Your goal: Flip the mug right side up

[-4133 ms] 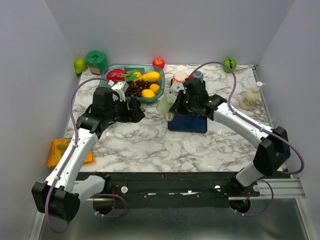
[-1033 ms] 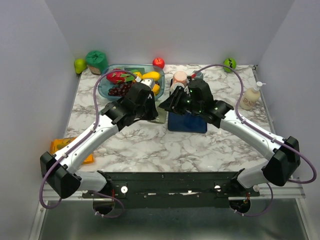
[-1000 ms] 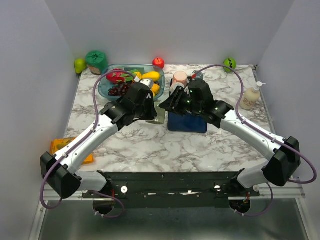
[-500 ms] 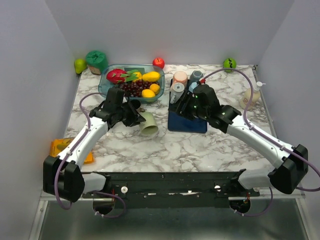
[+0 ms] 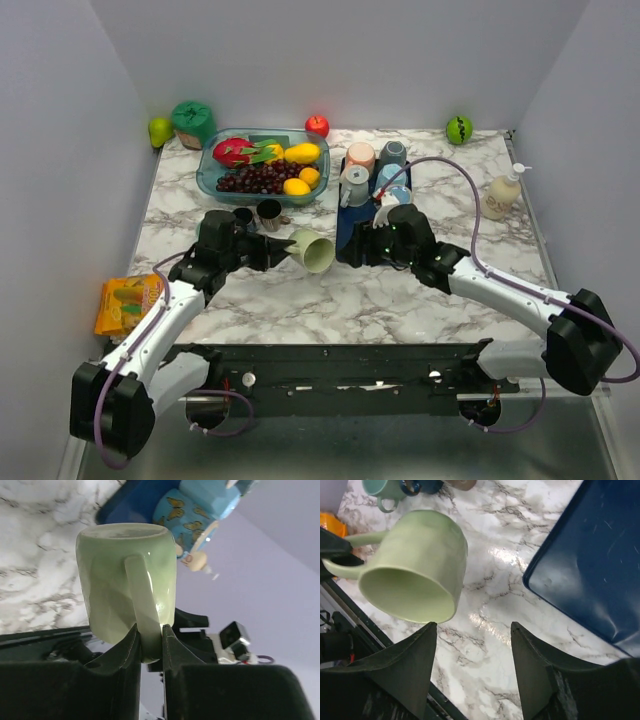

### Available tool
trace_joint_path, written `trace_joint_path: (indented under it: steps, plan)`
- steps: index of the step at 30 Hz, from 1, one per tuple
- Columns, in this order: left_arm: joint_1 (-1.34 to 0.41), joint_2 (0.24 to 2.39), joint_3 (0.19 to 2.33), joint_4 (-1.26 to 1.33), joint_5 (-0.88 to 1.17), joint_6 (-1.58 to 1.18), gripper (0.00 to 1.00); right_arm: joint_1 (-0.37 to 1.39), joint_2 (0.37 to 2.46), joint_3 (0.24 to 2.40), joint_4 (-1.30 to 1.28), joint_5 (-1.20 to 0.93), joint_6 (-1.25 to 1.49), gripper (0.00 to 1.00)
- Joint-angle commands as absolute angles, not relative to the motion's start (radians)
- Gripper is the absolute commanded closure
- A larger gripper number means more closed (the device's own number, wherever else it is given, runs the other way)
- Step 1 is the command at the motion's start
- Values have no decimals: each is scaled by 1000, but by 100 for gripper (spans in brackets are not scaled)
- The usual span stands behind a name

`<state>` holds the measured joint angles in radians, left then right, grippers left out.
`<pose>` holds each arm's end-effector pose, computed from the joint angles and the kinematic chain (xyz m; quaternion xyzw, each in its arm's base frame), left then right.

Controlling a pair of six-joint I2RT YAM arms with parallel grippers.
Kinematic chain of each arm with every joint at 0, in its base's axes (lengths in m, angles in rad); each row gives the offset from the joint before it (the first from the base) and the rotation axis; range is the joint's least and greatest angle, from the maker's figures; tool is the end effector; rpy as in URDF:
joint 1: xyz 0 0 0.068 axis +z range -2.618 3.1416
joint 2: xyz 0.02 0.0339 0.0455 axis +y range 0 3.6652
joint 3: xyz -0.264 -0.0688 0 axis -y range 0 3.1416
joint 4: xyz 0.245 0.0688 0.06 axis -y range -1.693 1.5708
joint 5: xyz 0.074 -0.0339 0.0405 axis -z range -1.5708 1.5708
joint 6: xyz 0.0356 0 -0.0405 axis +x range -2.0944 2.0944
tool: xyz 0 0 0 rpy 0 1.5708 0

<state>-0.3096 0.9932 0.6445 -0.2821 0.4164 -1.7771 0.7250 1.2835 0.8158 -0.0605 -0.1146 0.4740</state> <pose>0.1982 -0.0785 0.2445 -0.5146 0.7105 -0.4756 0.0638 0.2109 0.1923 0.2547 -0.1367 0.8554 0.3215 0.3825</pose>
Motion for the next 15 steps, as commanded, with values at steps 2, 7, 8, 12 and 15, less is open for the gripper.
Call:
trace_joint_path:
  steps: [2,7,8,12,15]
  plan:
    - [-310,913,680,-224,397,-1940,100,758,1313,779,256,-213,344,29]
    - [-310,919,710,-232,413,-1944,100,779,1367,807,336,-192,360,28]
    - [-310,919,713,-230,416,-1944,100,782,1391,813,356,-187,364,28]
    - [-310,923,735,-224,417,-1948,100,785,1442,847,353,-150,371,28]
    - [-310,931,742,-219,422,-1948,100,785,1460,856,351,-137,374,30]
